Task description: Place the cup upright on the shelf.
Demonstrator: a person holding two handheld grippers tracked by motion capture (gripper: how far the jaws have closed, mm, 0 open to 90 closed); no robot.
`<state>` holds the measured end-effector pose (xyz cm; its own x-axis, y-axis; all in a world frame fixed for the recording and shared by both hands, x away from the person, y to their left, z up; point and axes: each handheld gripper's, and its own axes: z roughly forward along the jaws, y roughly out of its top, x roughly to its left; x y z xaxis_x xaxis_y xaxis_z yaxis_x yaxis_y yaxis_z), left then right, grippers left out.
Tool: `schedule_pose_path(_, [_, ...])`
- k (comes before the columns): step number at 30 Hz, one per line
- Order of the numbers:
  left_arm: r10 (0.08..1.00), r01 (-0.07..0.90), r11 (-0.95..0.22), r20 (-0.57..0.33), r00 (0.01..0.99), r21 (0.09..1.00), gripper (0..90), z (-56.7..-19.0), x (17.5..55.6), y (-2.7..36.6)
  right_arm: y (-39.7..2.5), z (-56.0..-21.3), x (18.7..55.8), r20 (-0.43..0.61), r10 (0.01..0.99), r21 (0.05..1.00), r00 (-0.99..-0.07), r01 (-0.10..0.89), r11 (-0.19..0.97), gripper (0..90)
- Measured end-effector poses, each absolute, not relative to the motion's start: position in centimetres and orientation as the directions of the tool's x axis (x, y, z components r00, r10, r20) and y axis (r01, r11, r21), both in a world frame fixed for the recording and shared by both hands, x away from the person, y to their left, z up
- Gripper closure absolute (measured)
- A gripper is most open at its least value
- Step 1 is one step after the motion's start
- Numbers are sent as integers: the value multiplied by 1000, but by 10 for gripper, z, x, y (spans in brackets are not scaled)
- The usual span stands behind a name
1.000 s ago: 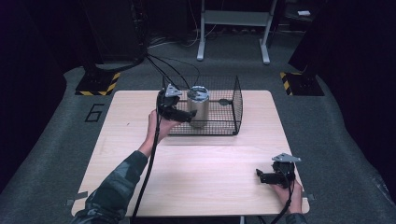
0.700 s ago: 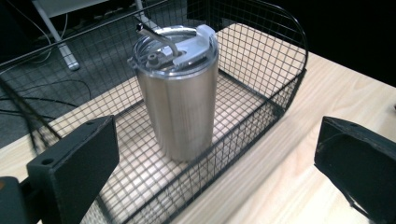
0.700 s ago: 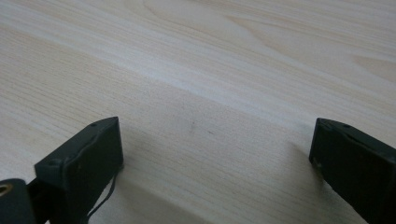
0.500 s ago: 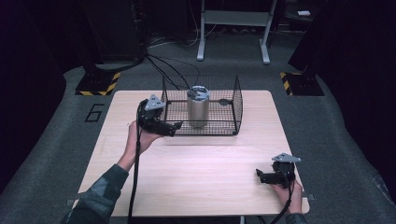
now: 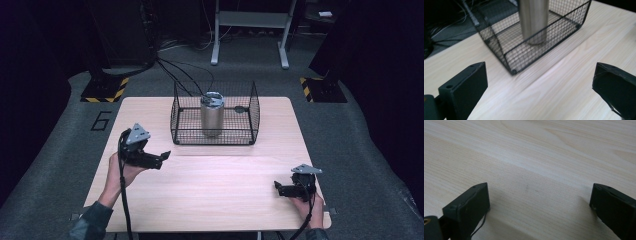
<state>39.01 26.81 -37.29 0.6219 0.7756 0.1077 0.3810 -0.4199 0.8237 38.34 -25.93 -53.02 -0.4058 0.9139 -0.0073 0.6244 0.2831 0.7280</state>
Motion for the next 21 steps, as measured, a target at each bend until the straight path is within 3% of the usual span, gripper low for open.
schedule_pose_path(14, [867, 544, -359, 56, 495, 758, 1, -448, 357, 325, -259, -530, 383, -6, 914, 727, -406, 625, 283, 23])
schedule_pose_path(21, [923, 621, -300, 54, 382, 724, 0, -497, 347, 350, -259, -530, 383, -6, 914, 728, -406, 625, 283, 23])
